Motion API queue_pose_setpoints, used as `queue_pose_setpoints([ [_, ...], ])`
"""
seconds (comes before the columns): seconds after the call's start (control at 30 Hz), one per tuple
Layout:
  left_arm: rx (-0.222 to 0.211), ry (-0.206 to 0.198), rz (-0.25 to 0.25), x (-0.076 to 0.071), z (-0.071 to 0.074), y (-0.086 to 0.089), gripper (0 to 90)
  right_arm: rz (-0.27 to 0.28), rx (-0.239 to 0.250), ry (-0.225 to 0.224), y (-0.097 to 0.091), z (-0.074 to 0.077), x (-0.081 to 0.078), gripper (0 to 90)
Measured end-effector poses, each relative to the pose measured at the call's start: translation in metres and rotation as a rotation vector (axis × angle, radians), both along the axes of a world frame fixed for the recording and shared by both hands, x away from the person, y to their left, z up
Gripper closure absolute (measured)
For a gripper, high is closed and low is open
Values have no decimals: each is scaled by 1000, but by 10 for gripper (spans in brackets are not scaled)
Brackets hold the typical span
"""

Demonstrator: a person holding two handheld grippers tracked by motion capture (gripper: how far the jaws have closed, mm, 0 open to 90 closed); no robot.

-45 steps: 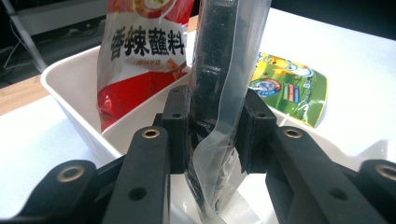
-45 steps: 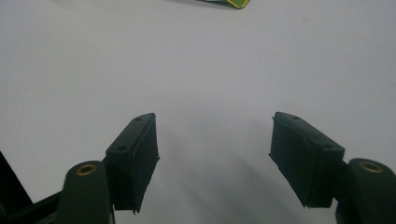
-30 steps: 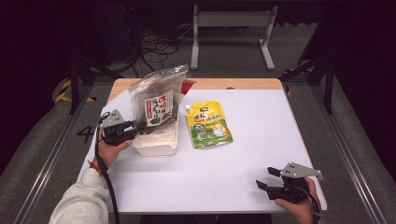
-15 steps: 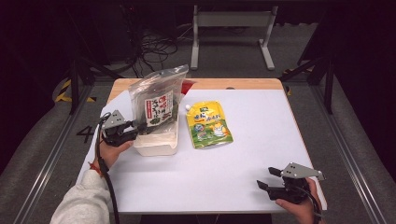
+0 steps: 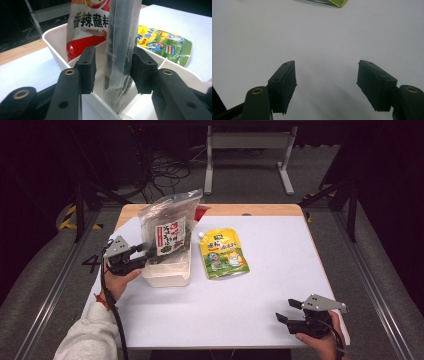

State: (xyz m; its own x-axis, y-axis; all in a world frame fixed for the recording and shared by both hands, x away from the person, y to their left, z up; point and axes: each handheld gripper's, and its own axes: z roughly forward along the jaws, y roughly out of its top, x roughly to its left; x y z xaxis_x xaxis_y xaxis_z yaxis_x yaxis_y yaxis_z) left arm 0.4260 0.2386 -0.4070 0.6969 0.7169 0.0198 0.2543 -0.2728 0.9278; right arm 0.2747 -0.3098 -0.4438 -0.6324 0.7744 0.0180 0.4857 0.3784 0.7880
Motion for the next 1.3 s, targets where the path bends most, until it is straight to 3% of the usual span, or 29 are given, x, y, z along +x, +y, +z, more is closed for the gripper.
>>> queue_pose_setpoints([
  [0.13, 24, -19, 18, -5, 4, 0, 534, 0, -2, 7, 0, -2, 1, 316],
  [0.33, 11, -44, 55, -18, 13, 6, 424, -5, 8, 9, 0, -2, 3, 320],
  [0.47, -13, -47, 55, -35, 16, 9, 358, -21, 34, 8, -2, 0, 10, 323],
  [0.67, 47, -60, 33, -70, 14, 3, 288, -29, 76, -3, 3, 8, 30, 350],
  [0.8, 92, -47, 37, -87, 8, -2, 239, -24, 86, -1, 8, 10, 42, 378],
  [0.97, 74, 11, -5, -107, -7, -8, 179, -6, 100, -14, 20, 16, 63, 474],
  [1.03, 63, 30, -21, -112, -15, -11, 162, 7, 98, -16, 26, 18, 72, 557],
  [1.13, 113, 54, -45, -116, -28, -18, 148, 15, 95, -12, 37, 20, 91, 624],
  [1.17, 113, 54, -45, -116, -28, -18, 135, 15, 95, -12, 37, 20, 91, 624],
  [1.3, 111, 80, -66, -117, -36, -23, 129, -4, 102, -3, 50, 18, 118, 601],
])
